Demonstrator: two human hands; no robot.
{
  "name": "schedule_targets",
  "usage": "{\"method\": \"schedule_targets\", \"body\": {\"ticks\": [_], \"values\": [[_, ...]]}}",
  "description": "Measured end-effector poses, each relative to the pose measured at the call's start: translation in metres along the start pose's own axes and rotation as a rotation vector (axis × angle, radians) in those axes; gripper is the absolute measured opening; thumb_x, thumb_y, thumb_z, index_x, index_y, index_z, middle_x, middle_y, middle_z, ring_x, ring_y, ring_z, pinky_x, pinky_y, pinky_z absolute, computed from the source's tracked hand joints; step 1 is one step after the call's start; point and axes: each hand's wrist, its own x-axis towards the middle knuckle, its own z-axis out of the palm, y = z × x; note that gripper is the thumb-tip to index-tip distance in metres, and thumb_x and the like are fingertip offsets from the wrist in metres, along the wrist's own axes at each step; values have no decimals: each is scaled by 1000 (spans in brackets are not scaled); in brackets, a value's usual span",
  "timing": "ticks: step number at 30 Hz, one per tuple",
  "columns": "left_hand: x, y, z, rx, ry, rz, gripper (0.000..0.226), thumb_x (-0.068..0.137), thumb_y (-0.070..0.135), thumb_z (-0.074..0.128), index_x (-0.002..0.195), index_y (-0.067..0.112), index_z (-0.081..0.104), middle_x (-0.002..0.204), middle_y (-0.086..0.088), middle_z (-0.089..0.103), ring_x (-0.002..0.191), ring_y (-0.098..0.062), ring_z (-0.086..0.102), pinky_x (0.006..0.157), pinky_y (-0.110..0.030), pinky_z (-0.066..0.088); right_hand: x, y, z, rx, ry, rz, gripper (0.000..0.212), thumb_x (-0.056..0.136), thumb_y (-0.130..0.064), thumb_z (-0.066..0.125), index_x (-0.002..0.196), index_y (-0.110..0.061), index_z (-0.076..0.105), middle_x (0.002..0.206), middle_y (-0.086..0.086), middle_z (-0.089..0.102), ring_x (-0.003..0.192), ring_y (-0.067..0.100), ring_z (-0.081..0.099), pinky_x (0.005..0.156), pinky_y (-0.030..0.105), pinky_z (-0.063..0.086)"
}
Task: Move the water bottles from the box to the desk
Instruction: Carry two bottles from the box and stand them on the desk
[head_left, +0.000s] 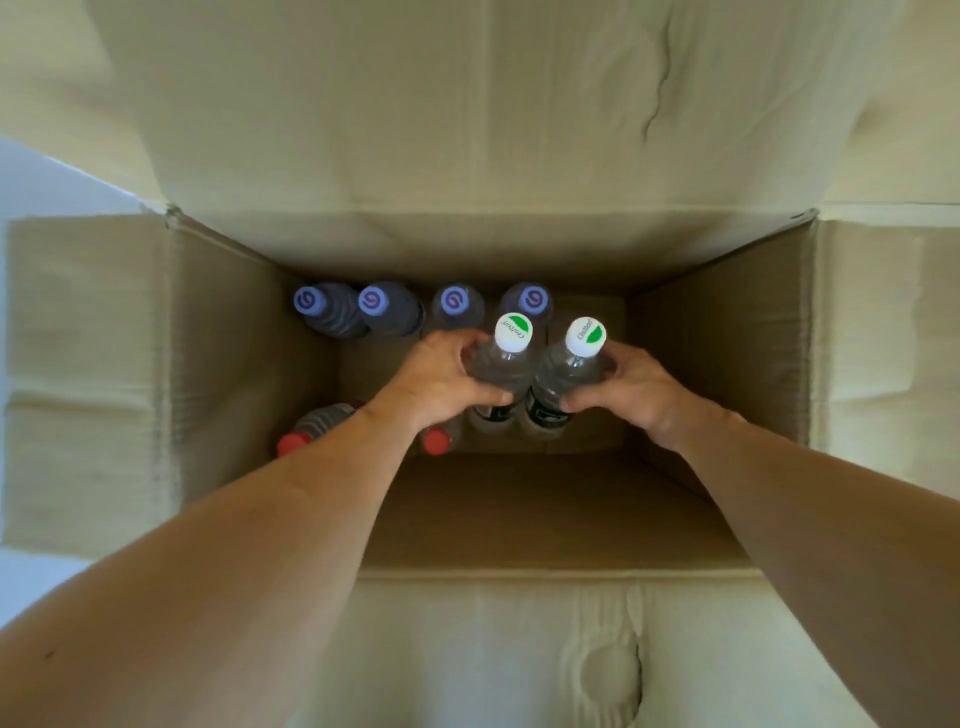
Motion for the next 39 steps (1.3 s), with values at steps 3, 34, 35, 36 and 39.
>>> {"method": "schedule_targets", "body": {"ticks": [3, 34, 35, 36, 39], "values": [[-28, 26, -16, -243, -53, -77, 47, 66, 26, 93, 107, 29, 70, 100, 10, 75, 98, -5, 68, 96, -29, 50, -31, -23, -12, 207, -85, 53, 59, 73, -5, 81, 125, -27, 64, 122, -4, 68, 122, 20, 56, 115, 47, 33], [-360, 388, -141, -717, -168, 105, 58, 77, 34, 82, 125, 7, 62, 119, -22, 70, 110, -41, 67, 97, -65, 49, -466, -223, -116, 822, -95, -348, 81, 67, -31, 91, 134, -3, 56, 129, 24, 64, 120, 42, 61, 104, 59, 47], [-365, 391, -141, -696, -177, 107, 56, 80, 37, 80, 125, 8, 62, 118, -21, 70, 109, -39, 68, 96, -64, 50, -473, -222, -115, 817, -70, -355, 86, 63, -34, 93, 134, -3, 56, 128, 23, 65, 119, 40, 63, 102, 57, 49], [-370, 394, -142, -673, -189, 101, 54, 83, 40, 77, 124, 10, 62, 118, -19, 71, 108, -37, 69, 95, -63, 52, -480, -222, -114, 823, -45, -358, 92, 57, -38, 96, 133, -3, 57, 127, 22, 66, 117, 39, 64, 100, 55, 51], [-378, 399, -144, -594, -262, 91, 65, 79, 54, 79, 127, 14, 61, 124, -20, 67, 111, -40, 68, 92, -67, 51, -496, -219, -106, 883, 56, -353, 104, 49, -41, 99, 134, -2, 53, 124, 22, 67, 113, 38, 67, 97, 55, 53]]}}
